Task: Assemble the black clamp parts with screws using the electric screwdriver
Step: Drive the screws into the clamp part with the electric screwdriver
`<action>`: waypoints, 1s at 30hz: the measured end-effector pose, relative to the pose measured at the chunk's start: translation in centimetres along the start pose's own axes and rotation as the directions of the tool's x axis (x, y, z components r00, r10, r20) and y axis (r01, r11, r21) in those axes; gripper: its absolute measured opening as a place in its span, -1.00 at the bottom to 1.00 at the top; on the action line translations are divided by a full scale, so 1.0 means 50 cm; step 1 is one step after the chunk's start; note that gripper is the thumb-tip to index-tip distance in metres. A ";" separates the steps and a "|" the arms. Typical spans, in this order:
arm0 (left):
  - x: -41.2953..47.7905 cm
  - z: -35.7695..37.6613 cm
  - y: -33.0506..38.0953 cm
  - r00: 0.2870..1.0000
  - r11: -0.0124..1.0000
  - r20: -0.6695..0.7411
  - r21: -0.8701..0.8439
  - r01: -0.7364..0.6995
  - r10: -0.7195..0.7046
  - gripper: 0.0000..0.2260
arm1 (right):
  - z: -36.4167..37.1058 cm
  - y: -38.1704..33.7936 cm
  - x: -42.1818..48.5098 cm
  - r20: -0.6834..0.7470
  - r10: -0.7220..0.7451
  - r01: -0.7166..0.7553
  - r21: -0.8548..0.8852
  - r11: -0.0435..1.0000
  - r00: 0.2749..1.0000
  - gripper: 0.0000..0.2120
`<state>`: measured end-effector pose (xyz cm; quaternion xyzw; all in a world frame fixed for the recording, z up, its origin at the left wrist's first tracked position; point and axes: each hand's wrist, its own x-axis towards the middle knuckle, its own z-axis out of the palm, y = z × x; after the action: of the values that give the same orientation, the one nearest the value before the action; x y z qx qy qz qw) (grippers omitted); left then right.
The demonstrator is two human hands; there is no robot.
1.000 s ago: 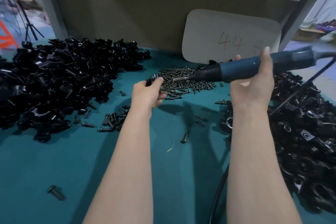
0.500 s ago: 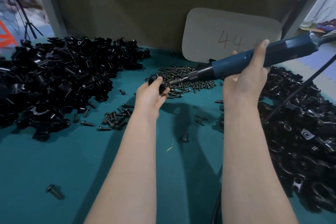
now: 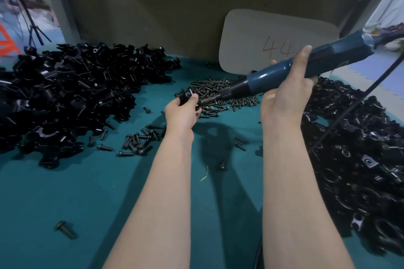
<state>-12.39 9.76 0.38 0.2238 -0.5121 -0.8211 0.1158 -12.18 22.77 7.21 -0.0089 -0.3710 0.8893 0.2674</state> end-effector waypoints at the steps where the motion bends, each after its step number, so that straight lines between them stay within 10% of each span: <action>1: 0.000 0.000 0.000 1.000 1.000 -0.002 0.010 -0.001 0.001 -0.88 | 0.000 -0.001 0.000 0.003 -0.001 0.001 0.004 1.000 1.000 -0.49; 30: 0.011 0.002 -0.011 0.985 0.984 -0.138 0.161 -0.080 0.102 -0.81 | 0.025 0.029 -0.031 0.112 -0.078 0.089 -0.097 0.991 0.991 -0.66</action>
<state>-12.89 9.86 -0.21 0.2678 -0.5744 -0.7540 0.1726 -11.82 20.38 6.85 0.0409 -0.4296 0.8565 0.2832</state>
